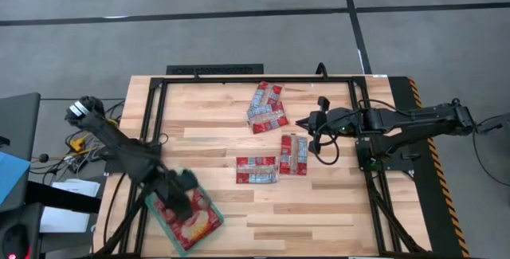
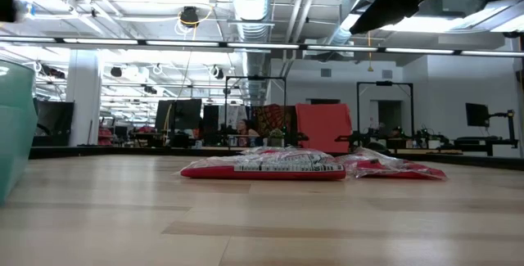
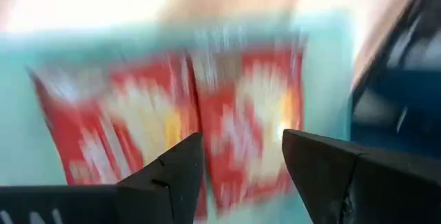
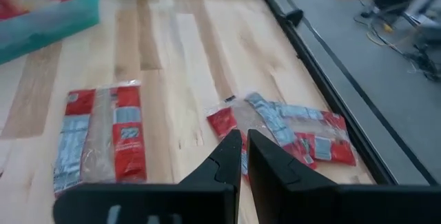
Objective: Sort popcorn bags into baskets
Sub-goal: Put the red popcorn bag into the green bin
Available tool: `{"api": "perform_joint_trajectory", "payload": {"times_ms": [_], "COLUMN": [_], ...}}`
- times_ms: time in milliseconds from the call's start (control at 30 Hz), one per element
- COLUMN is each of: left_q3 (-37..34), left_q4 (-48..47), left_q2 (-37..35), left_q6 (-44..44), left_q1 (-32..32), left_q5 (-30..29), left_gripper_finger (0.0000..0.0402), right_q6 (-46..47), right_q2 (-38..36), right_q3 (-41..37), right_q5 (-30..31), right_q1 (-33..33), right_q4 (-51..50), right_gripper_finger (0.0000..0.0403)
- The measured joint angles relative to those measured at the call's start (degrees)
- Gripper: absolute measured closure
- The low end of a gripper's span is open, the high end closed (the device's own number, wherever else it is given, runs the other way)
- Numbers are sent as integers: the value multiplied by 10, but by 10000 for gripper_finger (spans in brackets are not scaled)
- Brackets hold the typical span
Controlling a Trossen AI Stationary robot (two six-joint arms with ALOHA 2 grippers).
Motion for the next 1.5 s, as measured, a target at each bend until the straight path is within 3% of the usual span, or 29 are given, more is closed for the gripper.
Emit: {"api": "perform_joint_trajectory", "payload": {"times_ms": [133,233,333,433,600,733,967,1167,1267,1367,1500], "left_q3": [0,0,0,0,0,0,0,0,0,0,0], "left_q4": [-22,-5,39,92,162,227,278,278,278,278,278], "left_q2": [-42,-59,-56,-45,-12,14,35,34,34,34,34], "left_q6": [19,108,180,233,241,235,209,230,245,247,262], "left_q1": [96,187,279,352,442,483,509,509,511,511,511], "left_q5": [-106,-130,-123,-99,-66,-34,-25,-18,-6,-3,-5], "left_gripper_finger": [218,212,186,142,84,70,75,76,76,76,76], "right_q6": [71,83,69,66,51,76,125,176,203,201,205], "right_q2": [0,0,1,17,83,173,342,441,468,474,478], "right_q3": [0,0,0,0,1,0,0,0,4,18,39], "right_q5": [22,5,-60,-112,-127,-161,-289,-351,-356,-317,-328], "right_q1": [-34,-68,-110,-152,-228,-288,-362,-370,-356,-339,-336], "right_q4": [-24,-54,-68,-65,-41,17,143,242,280,271,250], "right_gripper_finger": [355,344,310,249,138,98,95,96,96,104,173]}}
